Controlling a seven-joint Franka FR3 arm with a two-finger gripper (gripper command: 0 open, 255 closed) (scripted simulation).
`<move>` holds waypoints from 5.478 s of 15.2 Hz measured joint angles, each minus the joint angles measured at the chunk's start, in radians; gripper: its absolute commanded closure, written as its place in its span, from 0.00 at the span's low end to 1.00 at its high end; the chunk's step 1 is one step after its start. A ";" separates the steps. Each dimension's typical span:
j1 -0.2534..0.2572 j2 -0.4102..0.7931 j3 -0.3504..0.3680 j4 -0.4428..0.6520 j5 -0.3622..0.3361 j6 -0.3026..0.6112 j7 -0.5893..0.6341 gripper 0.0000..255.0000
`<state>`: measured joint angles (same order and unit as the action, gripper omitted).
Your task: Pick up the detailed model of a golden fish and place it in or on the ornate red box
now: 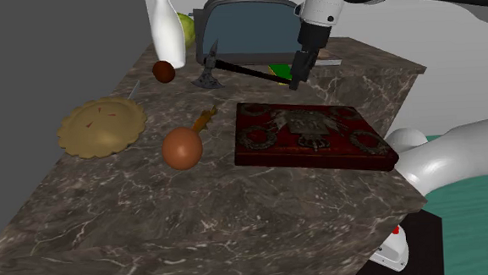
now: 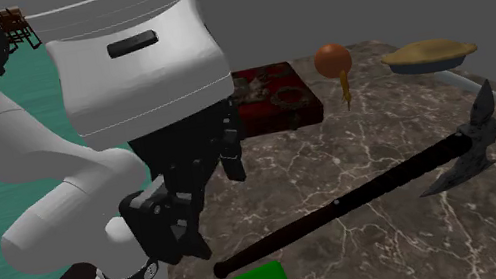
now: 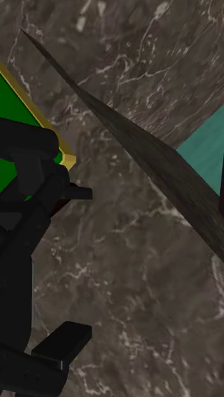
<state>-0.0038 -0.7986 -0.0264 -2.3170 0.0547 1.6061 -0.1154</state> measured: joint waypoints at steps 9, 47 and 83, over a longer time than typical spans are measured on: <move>-0.078 -0.078 0.232 -0.017 0.164 -0.021 0.495 0.00; -0.515 0.226 0.917 0.355 0.364 0.076 1.764 1.00; -0.419 0.049 0.642 0.464 0.372 -0.224 1.687 1.00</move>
<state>-0.4231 -0.7495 0.6155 -1.8528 0.4262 1.3818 1.5712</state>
